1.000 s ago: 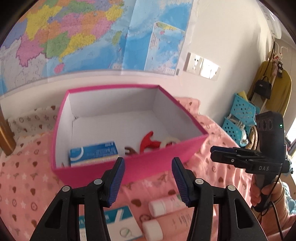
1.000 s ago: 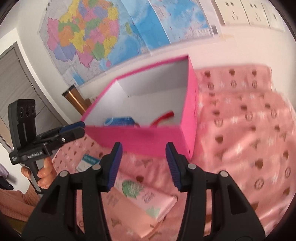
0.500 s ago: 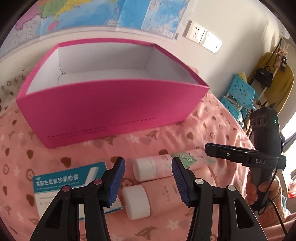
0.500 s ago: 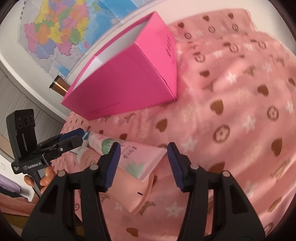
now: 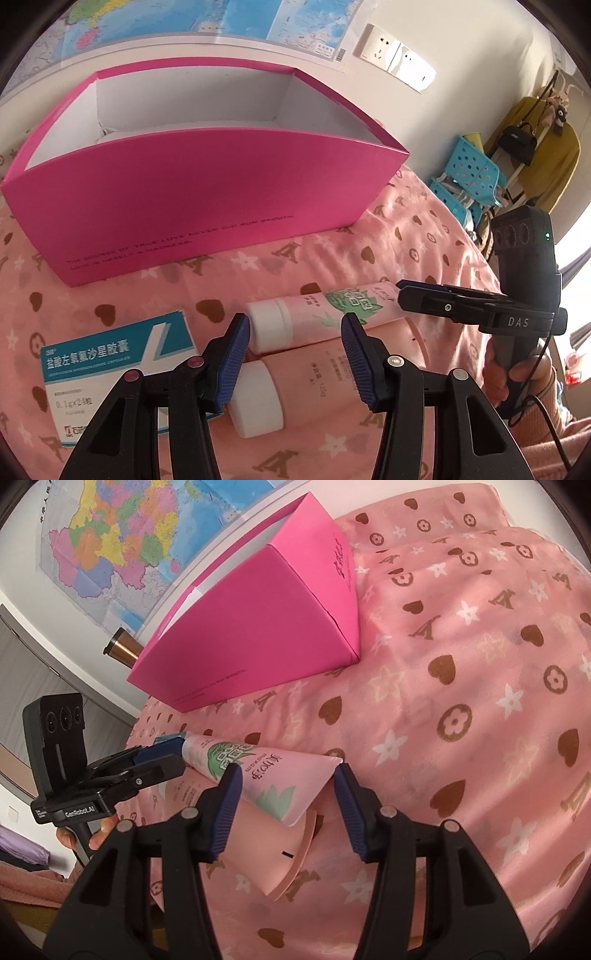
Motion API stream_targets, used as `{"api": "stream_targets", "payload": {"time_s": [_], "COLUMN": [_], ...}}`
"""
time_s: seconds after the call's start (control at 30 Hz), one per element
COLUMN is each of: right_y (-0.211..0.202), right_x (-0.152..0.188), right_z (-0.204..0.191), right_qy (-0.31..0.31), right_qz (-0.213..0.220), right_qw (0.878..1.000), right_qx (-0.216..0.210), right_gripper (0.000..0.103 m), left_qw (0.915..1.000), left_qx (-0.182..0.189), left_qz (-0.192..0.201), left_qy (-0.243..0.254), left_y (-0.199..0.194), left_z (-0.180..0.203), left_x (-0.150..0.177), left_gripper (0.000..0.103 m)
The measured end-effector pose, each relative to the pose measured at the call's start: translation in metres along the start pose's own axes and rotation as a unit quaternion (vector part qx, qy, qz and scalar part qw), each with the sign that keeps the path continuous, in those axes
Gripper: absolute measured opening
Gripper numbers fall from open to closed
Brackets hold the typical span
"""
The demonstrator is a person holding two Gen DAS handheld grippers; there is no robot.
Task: Organize rigid objects
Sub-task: 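Move the left gripper to the pink-green cosmetic tube and grasp it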
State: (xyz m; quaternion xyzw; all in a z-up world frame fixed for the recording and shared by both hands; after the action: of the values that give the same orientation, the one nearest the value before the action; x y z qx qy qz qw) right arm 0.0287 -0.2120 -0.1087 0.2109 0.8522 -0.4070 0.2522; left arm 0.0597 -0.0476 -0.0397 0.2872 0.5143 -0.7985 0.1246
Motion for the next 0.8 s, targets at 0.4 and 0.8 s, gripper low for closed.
{"api": "stream_targets", "payload": {"time_s": [0.4, 0.8], "right_y": [0.002, -0.004], "right_x": [-0.001, -0.002], "right_z": [-0.002, -0.013], "right_qy": [0.002, -0.027], "right_qz": [-0.005, 0.015], "right_qw": [1.000, 0.999], "right_qx": [0.004, 0.017], "right_gripper": [0.055, 0.054], "left_qw": [0.9998, 0.9999], "left_qx": [0.010, -0.008], "left_qz": [-0.013, 0.002], "left_qy": [-0.006, 0.006], "left_y": [0.003, -0.002], "left_z": [-0.003, 0.005], "left_x": [0.002, 0.001], "left_gripper": [0.052, 0.052]}}
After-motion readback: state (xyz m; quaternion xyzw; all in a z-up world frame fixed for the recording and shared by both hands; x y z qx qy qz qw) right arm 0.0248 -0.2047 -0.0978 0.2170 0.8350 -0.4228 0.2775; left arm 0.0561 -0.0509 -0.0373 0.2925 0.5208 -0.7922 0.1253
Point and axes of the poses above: each gripper's, at about its wrist camera, not at the fingertips, and y roughly the way its jaws point, z to its right, x to its underside, the point moved 2 cm from there along y, roughly the way its jaws point, and after that the axes turned 1 degree about z, right-handed, at the moved point
